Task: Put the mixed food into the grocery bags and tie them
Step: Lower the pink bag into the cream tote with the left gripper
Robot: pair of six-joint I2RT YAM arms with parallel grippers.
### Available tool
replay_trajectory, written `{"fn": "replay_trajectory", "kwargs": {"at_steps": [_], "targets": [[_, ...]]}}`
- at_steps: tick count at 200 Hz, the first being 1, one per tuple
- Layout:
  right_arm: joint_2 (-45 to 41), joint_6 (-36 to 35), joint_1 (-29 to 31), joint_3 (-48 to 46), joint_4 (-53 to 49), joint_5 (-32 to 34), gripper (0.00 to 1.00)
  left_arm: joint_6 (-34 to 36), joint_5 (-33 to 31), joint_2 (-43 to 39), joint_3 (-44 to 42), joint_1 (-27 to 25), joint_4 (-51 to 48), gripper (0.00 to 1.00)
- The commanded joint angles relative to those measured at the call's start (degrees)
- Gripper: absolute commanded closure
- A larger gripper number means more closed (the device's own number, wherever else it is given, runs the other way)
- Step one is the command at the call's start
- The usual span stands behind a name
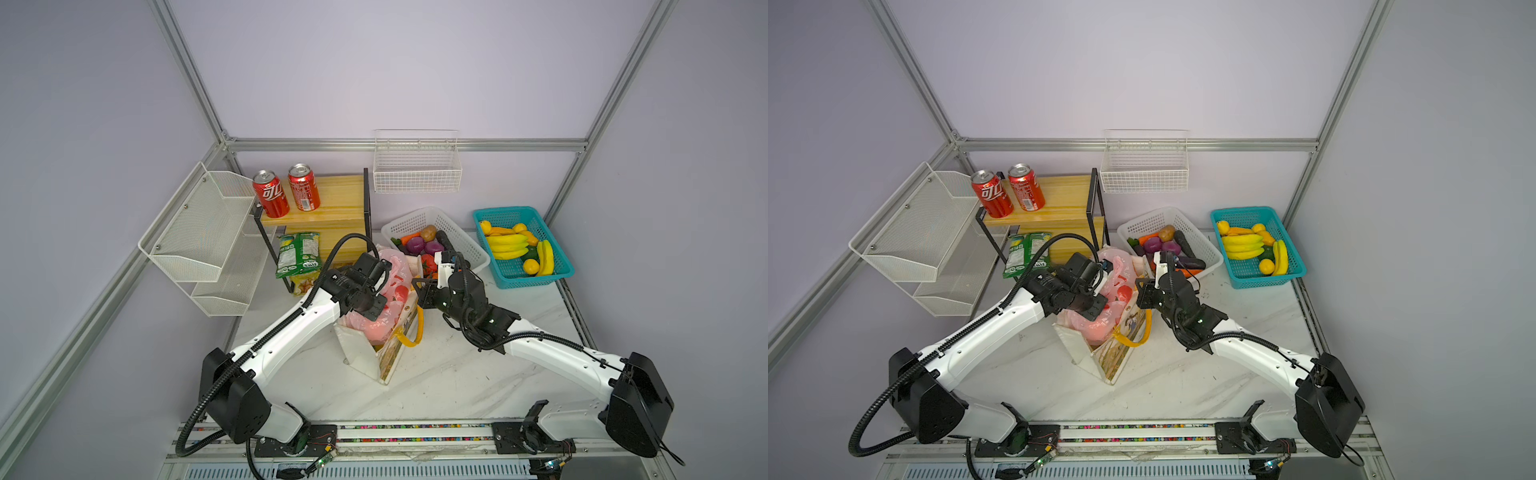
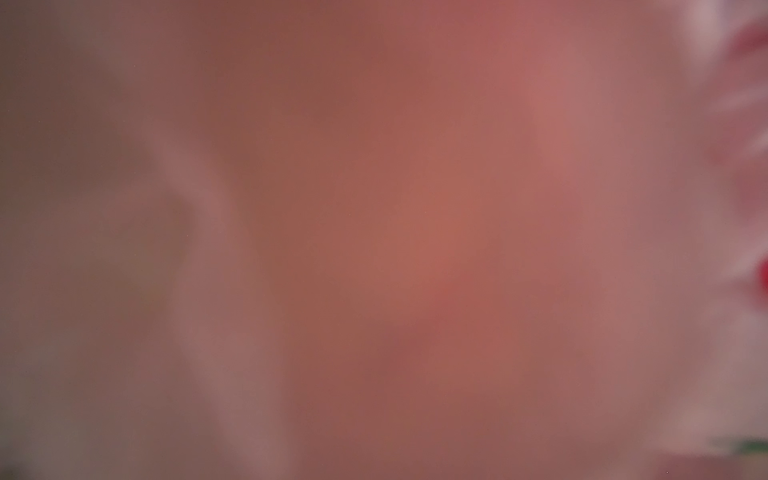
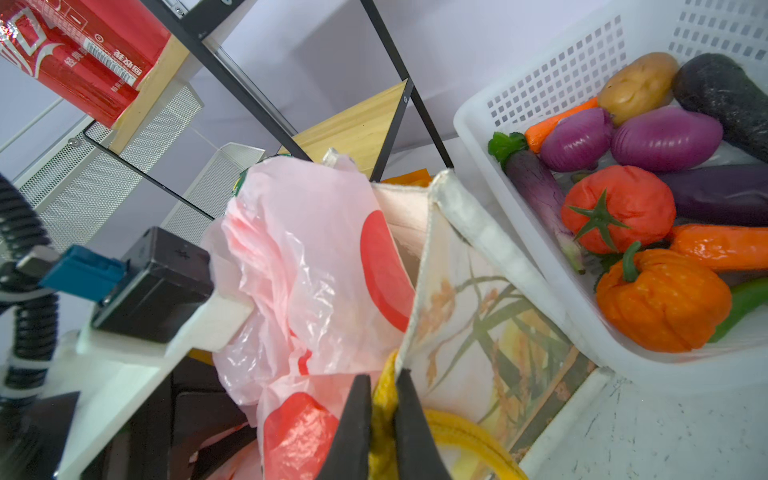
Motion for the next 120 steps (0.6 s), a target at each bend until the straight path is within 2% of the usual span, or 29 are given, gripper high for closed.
{"fn": "replay_trajectory", "kwargs": {"at_steps": [1,33,57,69,81,120], "targets": [[-0.75,-0.7,-0.61,0.78,6.72,0.41,0.96,1.87,7.27,2.59,-3.11,0.13,-2.42,1.0],[-1.32,0.24,-0.61,-2.41,7.19,0.54,0.96,2.93,12.37,6.26,-4.05,0.02,-2.27,0.99],[-1.45,0.51,-0.69,-3.43,6.95,0.63,0.96,2.37,15.37,3.0,-3.61,0.01,0.77,0.89],[-1.53,0.42,-0.69,-3.62,6.75,0.56,0.96,1.72,16.82,0.22,-3.46,0.02,3.24,0.75],[-1.84,0.51,-0.7,-4.22,6.72,0.69,0.96,1.4,16.28,-2.2,-3.19,0.12,5.13,0.66],[-2.66,0.59,-0.69,-5.35,6.49,1.27,0.96,1.74,7.89,-8.38,-0.17,0.82,5.22,0.42]]}}
